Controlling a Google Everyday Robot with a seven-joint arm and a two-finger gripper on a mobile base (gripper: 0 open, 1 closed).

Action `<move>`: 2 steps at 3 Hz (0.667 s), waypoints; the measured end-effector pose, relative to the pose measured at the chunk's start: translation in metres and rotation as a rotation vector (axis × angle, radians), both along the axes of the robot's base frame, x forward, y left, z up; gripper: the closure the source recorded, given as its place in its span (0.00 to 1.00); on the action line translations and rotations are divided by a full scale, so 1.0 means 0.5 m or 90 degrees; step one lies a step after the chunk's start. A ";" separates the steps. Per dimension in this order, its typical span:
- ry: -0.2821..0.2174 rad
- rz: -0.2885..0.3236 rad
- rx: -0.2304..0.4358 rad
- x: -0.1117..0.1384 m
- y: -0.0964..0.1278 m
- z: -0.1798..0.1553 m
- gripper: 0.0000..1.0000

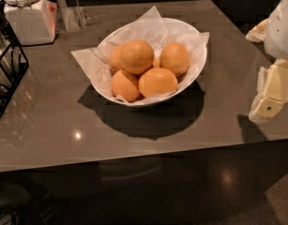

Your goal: Pick orange from white bowl

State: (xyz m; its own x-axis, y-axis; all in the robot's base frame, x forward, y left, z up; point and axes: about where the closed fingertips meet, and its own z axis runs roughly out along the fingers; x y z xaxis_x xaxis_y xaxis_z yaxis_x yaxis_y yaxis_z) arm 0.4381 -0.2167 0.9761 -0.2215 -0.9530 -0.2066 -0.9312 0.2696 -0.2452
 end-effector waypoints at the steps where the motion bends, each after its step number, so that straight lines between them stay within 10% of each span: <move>1: 0.000 0.000 0.000 0.000 0.000 0.000 0.00; 2: -0.011 0.007 0.014 0.013 0.015 0.009 0.00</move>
Offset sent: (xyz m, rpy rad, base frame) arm 0.0136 0.0151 0.0035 0.0477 -0.0130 0.0229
